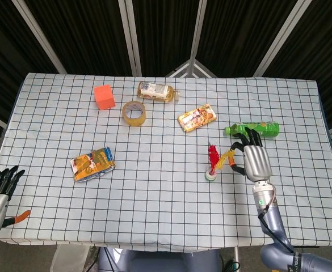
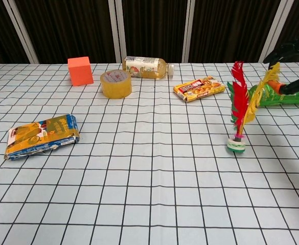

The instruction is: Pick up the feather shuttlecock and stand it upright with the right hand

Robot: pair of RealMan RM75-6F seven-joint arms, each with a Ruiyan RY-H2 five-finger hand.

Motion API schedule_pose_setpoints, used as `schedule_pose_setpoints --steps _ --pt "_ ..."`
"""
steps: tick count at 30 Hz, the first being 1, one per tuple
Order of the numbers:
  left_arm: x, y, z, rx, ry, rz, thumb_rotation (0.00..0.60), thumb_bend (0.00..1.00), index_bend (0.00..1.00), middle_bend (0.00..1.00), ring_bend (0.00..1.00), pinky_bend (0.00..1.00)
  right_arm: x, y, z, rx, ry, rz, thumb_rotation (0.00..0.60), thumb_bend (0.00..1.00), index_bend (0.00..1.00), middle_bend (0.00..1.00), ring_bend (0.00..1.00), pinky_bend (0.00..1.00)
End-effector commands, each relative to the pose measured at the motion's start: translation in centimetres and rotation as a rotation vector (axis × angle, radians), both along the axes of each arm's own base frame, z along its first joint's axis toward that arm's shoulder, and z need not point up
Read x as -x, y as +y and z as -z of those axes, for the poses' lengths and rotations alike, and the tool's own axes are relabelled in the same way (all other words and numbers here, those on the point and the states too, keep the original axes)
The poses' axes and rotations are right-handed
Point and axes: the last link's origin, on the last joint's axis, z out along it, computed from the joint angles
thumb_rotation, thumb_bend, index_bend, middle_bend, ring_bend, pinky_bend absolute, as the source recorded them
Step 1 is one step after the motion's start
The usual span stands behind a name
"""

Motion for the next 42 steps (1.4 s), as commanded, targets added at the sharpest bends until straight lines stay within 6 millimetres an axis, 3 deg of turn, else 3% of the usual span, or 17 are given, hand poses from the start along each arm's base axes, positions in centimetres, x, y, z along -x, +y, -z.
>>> schedule_pose_setpoints --steps 1,9,12,14,17,25,31,36,42 --pt "0.0 0.0 0.0 0.0 0.001 0.001 0.6 0.0 0.0 0.0 0.0 0.0 0.6 0.4 -0.3 0.004 0.0 0.009 0.6 0.56 0.64 0.26 0.0 0.0" --pt "-0.1 0.0 0.1 0.002 0.004 0.003 0.6 0.0 0.0 0.0 0.0 0.0 1.1 1.7 -0.8 0.001 -0.027 -0.002 0.6 0.56 0.64 0.26 0.0 0.0" --pt "-0.1 0.0 0.1 0.002 0.006 0.003 0.6 0.0 0.0 0.0 0.0 0.0 1.0 2.1 -0.9 -0.002 -0.03 -0.012 0.6 0.56 0.42 0.24 0.0 0.0" --pt "-0.1 0.0 0.1 0.001 0.007 0.004 0.6 0.0 0.0 0.0 0.0 0.0 0.8 2.5 -1.0 -0.01 -0.023 -0.015 0.6 0.53 0.15 0.16 0.0 0.0" --pt "-0.1 0.0 0.2 0.001 0.007 0.004 0.6 0.0 0.0 0.0 0.0 0.0 0.7 2.9 -1.2 -0.015 0.002 -0.012 0.6 0.47 0.0 0.05 0.0 0.0" --pt "-0.1 0.0 0.1 -0.002 0.007 0.009 0.6 0.0 0.0 0.0 0.0 0.0 1.8 4.5 -2.8 -0.021 0.069 0.022 0.6 0.42 0.0 0.0 0.0 0.0" --pt "-0.1 -0.1 0.1 -0.004 0.01 0.015 0.6 0.0 0.0 0.0 0.0 0.0 4.0 6.6 -6.1 0.035 0.175 0.019 0.6 0.41 0.0 0.0 0.0 0.0" --pt "-0.2 -0.1 0.1 -0.009 0.017 0.03 0.6 0.0 0.0 0.0 0.0 0.0 6.6 10.2 -8.9 0.05 0.307 0.032 0.6 0.41 0.0 0.0 0.0 0.0" --pt "-0.3 -0.2 0.0 -0.026 0.038 0.053 0.6 0.0 0.0 0.0 0.0 0.0 8.9 15.0 -10.4 0.045 0.487 -0.034 0.6 0.41 0.0 0.0 0.0 0.0"
